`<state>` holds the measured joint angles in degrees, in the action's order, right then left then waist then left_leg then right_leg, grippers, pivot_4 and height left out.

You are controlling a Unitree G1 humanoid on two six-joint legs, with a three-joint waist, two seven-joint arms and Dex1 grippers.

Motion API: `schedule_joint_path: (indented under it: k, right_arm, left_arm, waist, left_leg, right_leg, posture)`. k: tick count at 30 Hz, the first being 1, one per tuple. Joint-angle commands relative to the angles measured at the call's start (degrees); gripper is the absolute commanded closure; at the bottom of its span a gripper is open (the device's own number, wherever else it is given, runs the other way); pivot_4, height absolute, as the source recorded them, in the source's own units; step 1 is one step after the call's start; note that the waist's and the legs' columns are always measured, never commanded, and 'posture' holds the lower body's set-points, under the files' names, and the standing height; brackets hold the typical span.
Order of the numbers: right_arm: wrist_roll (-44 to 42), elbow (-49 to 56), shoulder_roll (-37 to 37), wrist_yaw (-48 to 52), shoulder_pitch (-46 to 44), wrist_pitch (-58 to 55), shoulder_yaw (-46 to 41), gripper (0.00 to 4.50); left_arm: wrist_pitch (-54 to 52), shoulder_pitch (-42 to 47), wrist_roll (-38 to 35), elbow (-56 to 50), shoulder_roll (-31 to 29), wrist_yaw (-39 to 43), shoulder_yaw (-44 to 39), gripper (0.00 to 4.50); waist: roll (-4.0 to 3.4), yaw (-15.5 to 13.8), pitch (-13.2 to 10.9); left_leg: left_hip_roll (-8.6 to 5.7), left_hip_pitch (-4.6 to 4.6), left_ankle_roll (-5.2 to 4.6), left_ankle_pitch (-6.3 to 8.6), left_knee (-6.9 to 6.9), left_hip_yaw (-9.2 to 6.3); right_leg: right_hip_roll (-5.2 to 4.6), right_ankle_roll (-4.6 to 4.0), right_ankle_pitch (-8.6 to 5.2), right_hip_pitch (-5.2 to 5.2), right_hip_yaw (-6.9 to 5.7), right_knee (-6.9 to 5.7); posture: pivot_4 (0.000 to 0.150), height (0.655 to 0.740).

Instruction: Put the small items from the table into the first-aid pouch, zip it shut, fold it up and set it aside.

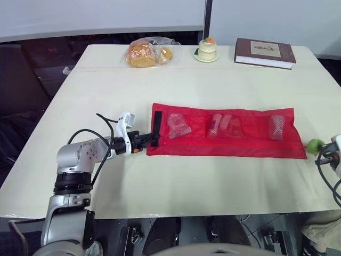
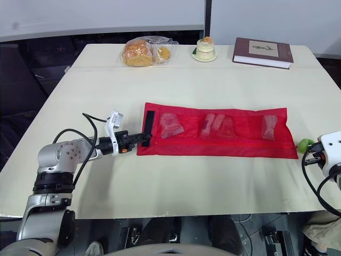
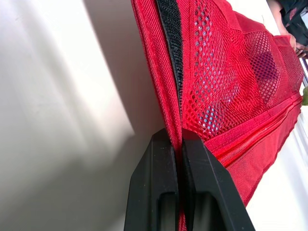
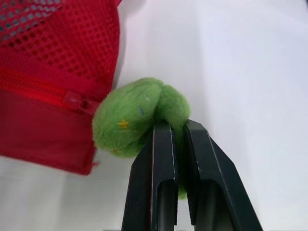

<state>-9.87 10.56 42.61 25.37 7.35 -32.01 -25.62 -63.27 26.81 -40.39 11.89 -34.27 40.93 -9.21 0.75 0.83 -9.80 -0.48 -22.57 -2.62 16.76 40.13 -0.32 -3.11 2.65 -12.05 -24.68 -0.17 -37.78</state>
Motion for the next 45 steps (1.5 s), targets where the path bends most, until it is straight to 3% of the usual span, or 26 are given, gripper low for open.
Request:
schedule_joint_path:
  k: [1,2,9,10,13,15,20,24,34,45]
  right_arm:
    - [-2.18,2.11,-0.01,-0.07,0.92,-1.05,-6.96,3.72]
    - [-2.79,2.62,0.15,0.36,1.53,-1.73,-7.89,3.51]
    - [-7.98,10.68,-3.66,0.31,4.80,-6.13,-12.95,0.20]
    - [-9.04,12.10,-4.80,-0.25,4.98,-7.16,-13.33,0.09]
    - [-14.45,16.51,-8.80,-1.11,4.94,-11.80,-14.03,0.03]
    - [-18.31,19.65,-11.20,-1.54,5.39,-15.55,-14.45,0.00]
    - [-25.61,24.81,-18.03,-5.23,5.52,-21.70,-12.86,0.00]
    - [-28.30,23.55,-21.94,-8.73,3.17,-23.04,-11.78,0.00]
    - [-29.80,14.47,-22.44,-10.63,-2.90,-22.74,-8.32,0.00]
    - [-34.48,10.99,-25.23,-10.43,-4.87,-21.69,-6.09,0.00]
  left_arm:
    - [-0.30,-2.87,2.84,0.69,-3.60,-2.66,-2.71,4.50]
    - [-0.07,-3.15,2.93,0.59,-3.91,-2.69,-2.93,4.50]
    - [-0.48,-6.97,2.46,-1.62,-6.33,-3.38,-6.34,4.50]
    - [0.08,-7.18,2.86,-1.65,-6.45,-3.62,-6.39,4.50]
    - [0.10,-7.07,2.54,-2.14,-6.47,-3.78,-6.87,4.17]
    - [0.37,-7.14,2.02,-3.34,-6.71,-3.18,-7.27,3.28]
    - [16.50,-8.40,7.31,-5.30,-9.16,3.75,-4.76,1.65]
    - [25.37,-6.67,8.41,-7.70,-10.07,10.86,-3.44,0.06]
    - [31.51,-0.80,9.07,-17.69,-13.24,24.26,3.95,0.06]
    - [22.17,5.19,2.21,-29.94,-17.23,31.91,8.59,0.06]
  waist:
    - [-0.01,-0.01,0.00]
    - [-0.04,-0.03,0.01]
    - [-0.10,0.37,0.05]
    - [-0.12,0.36,0.07]
    - [-0.19,0.21,0.11]
    - [-0.23,0.11,0.13]
    - [-0.29,-0.06,0.16]
    - [-0.27,-0.53,0.15]
    - [-0.25,-1.34,0.10]
    - [-0.14,0.16,0.09]
  left_leg:
    - [0.01,0.00,0.00,0.00,0.00,0.00]
    - [0.01,0.00,0.00,0.00,0.00,0.00]
    - [0.17,0.21,0.00,0.01,-0.16,0.16]
    - [0.17,0.21,0.00,0.01,-0.16,0.16]
    - [0.17,0.21,0.00,0.01,-0.22,0.16]
    - [0.18,0.22,0.00,0.01,-0.26,0.14]
    - [0.19,0.21,0.02,0.01,-0.32,0.09]
    - [0.13,0.11,0.02,0.00,-0.34,0.10]
    - [0.01,0.00,0.00,0.00,-0.33,0.01]
    - [0.08,0.04,-0.02,0.00,-0.33,0.09]
  right_leg:
    - [0.00,0.00,0.00,0.00,0.00,0.00]
    - [0.00,0.00,0.00,0.00,-0.01,0.00]
    - [0.06,-0.04,-0.02,0.00,0.10,0.02]
    - [0.06,-0.04,-0.03,0.00,0.10,0.02]
    - [0.08,-0.08,-0.05,0.00,0.10,0.02]
    - [0.06,-0.08,-0.05,0.00,0.10,0.02]
    - [0.01,-0.12,-0.07,-0.01,0.20,0.04]
    - [-0.09,-0.35,-0.19,-0.05,0.20,0.12]
    - [0.02,-0.35,-0.20,-0.06,0.05,0.19]
    - [0.29,-0.09,-0.08,-0.04,-0.03,0.19]
  posture:
    - [0.150,0.7289]
    - [0.150,0.7289]
    - [0.150,0.7289]
    - [0.150,0.7289]
    - [0.150,0.7289]
    - [0.150,0.7289]
    - [0.150,0.7289]
    - [0.150,0.7289]
    - [0.150,0.7289]
    - [0.150,0.7289]
